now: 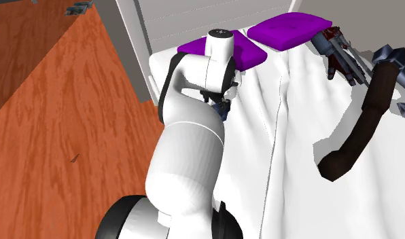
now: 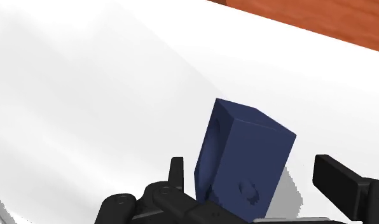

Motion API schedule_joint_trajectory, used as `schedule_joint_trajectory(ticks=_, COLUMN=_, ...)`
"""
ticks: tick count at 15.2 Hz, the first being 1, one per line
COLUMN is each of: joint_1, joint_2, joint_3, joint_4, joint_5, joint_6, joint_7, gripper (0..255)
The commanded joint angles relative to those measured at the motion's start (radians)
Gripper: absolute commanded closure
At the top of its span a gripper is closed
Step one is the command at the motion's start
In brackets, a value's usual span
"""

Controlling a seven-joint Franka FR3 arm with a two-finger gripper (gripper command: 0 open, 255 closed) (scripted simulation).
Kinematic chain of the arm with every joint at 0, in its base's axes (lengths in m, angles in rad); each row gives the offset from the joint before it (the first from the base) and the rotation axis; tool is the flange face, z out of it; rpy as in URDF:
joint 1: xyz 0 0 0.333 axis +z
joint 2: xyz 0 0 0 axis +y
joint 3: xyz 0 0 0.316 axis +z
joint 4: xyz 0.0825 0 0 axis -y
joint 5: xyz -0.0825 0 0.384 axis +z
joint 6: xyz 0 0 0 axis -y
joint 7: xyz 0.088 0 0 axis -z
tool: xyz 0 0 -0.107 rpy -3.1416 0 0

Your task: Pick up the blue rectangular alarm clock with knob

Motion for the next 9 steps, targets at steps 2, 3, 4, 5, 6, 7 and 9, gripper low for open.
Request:
schedule_joint_trajectory(ticks=2, joint_1=-0.012, joint_2=0.113, joint_3=-0.011, joint_4=0.109, joint_5=-0.020, joint_6=-0.017, joint_7=0.081, gripper=0)
schedule_joint_trajectory(ticks=3, joint_1=-0.011, joint_2=0.113, joint_3=-0.012, joint_4=0.096, joint_5=-0.020, joint_6=-0.003, joint_7=0.081, gripper=0)
schedule_joint_trajectory(ticks=4, joint_1=-0.011, joint_2=0.114, joint_3=-0.012, joint_4=0.083, joint_5=-0.020, joint_6=0.010, joint_7=0.081, gripper=0)
schedule_joint_trajectory(ticks=5, joint_1=-0.011, joint_2=0.115, joint_3=-0.012, joint_4=0.071, joint_5=-0.020, joint_6=0.023, joint_7=0.081, gripper=0)
schedule_joint_trajectory(ticks=6, joint_1=-0.011, joint_2=0.116, joint_3=-0.012, joint_4=0.059, joint_5=-0.020, joint_6=0.036, joint_7=0.081, gripper=0)
schedule_joint_trajectory(ticks=7, joint_1=-0.011, joint_2=0.117, joint_3=-0.012, joint_4=0.047, joint_5=-0.020, joint_6=0.049, joint_7=0.081, gripper=0)
schedule_joint_trajectory(ticks=9, joint_1=-0.011, joint_2=0.121, joint_3=-0.013, joint_4=0.024, joint_5=-0.021, joint_6=0.075, joint_7=0.082, gripper=0)
